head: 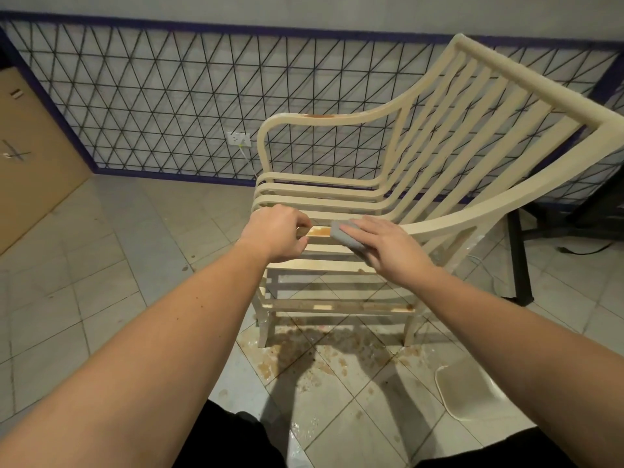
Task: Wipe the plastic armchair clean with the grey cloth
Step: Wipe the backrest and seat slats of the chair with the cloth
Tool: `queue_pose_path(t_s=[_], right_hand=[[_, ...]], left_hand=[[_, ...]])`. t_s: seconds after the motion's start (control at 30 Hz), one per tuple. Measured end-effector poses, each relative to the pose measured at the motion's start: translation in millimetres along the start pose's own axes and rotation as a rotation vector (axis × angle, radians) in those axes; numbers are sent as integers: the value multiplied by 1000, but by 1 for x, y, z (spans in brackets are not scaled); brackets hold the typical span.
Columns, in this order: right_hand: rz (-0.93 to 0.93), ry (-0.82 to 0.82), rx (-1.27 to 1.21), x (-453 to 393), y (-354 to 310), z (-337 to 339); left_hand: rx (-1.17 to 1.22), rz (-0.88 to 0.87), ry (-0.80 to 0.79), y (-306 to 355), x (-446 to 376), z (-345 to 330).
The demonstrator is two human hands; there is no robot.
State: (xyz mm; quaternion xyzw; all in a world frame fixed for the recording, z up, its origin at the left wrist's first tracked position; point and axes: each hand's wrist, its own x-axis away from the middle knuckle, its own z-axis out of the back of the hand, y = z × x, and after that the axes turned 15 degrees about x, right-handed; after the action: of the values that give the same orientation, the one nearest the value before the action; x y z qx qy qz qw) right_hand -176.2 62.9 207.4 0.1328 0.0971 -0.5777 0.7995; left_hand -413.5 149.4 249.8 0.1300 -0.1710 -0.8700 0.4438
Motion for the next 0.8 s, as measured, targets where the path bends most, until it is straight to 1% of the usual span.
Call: queue_pose_path(t_s=[0.07,0.1,0.13,0.2,0.27,0.3,0.37,0.43,0.47,0.5,0.57,0.63,0.67,0.7,0.73,0.77,0.8], right_hand=[[126,44,-19,9,14,10],[168,31,-21,13,21,16],[161,17,-41,17,26,21],[11,35,-112,20,36,33],[-160,92,-164,11,43,43],[-216,99,-172,3,44,48],[-247,-2,-174,-13,38,49],[-197,-163,-158,-18,22,37],[-174,-206,-123,-16,13,27],[-149,-201,-83,-12,5,15],[-114,-128,-67,-4,1,4],[-75,-99,-86,3,9,9],[-66,-62,-59,8,14,13],[-76,15,10,15,19,16],[-118,116,111,23,22,19],[-211,202,184,31,21,20],[-347,250,189,40,15,20]], left_hand=[[6,9,-5,0,0,0],[9,12,-8,0,0,1],[9,12,-11,0,-1,1],[2,5,-27,-2,-1,2],[-1,-4,-51,-3,-1,4],[0,-3,-60,-4,0,5],[8,16,-58,-5,2,8],[15,48,-50,-8,5,11],[17,66,-57,-10,6,13],[20,85,-72,-13,7,14],[31,115,-97,-20,9,17],[24,135,-104,-26,13,19],[21,140,-105,-29,14,19],[24,147,-108,-32,15,20],[39,155,-109,-35,16,21],[60,165,-108,-38,17,21],[85,171,-103,-42,18,21]])
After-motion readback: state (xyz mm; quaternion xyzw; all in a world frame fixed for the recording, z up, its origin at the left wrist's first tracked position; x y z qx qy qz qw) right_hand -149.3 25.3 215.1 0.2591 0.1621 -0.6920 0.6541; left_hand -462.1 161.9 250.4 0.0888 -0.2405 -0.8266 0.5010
